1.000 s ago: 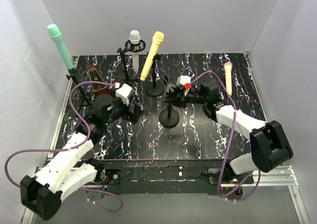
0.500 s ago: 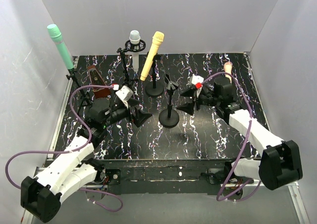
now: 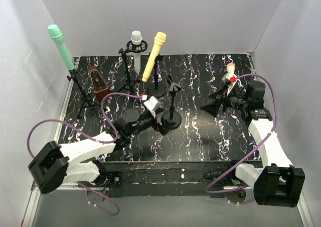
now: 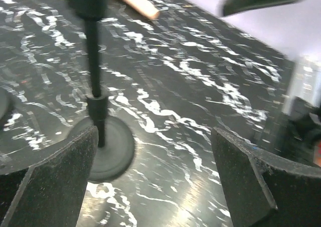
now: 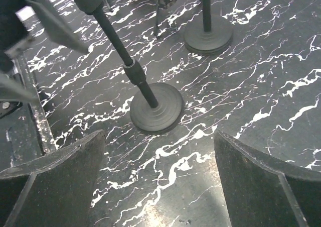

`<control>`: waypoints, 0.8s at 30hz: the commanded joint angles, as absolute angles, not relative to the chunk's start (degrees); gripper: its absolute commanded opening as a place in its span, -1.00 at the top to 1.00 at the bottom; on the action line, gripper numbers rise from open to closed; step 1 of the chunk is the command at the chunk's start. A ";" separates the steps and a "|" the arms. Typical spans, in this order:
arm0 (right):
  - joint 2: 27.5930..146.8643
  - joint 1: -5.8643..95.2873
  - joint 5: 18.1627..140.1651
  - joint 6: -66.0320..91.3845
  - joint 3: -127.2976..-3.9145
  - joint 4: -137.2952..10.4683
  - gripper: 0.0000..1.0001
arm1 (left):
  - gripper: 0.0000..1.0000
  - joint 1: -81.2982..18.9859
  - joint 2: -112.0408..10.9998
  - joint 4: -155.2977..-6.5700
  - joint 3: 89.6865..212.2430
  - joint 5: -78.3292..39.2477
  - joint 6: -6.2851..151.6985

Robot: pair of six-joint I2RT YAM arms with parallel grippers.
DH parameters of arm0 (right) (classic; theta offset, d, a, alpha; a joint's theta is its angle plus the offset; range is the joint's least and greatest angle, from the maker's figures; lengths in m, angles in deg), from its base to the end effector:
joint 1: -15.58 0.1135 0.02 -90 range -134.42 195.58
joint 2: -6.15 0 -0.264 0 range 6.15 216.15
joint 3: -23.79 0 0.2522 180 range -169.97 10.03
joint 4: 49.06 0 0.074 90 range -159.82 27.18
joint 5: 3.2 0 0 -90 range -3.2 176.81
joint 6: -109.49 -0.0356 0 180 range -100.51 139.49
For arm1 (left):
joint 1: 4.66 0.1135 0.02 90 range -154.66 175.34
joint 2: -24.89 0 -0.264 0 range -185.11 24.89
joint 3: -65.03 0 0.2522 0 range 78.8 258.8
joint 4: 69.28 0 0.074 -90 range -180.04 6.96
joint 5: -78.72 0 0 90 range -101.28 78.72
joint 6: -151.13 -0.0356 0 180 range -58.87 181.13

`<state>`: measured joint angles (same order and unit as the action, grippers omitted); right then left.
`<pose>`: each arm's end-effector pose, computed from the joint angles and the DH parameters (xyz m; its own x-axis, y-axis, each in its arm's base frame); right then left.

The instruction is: Attach the microphones to the stand

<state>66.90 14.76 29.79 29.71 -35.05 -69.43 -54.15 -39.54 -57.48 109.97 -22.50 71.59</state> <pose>0.2299 0.0266 0.3000 -0.2368 -0.0932 -0.9671 -0.8233 0.5477 0.1488 0.1583 -0.1959 0.2529 -0.2436 0.0110 -0.9698 0.8408 0.5009 -0.2055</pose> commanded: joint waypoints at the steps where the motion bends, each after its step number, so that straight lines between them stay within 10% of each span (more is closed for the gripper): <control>1: 65.74 13.74 25.37 27.93 -35.05 -68.96 -0.86 | -0.80 -54.40 -47.25 -43.94 109.20 -4.53 68.95; 21: 66.70 12.16 22.91 30.65 -36.82 -73.19 -0.82 | -0.26 -56.77 -64.06 -33.73 119.40 5.24 69.65; 24: 66.88 12.07 22.91 30.74 -36.73 -73.28 -0.82 | 0.07 -57.04 -64.94 -33.82 120.63 6.21 68.78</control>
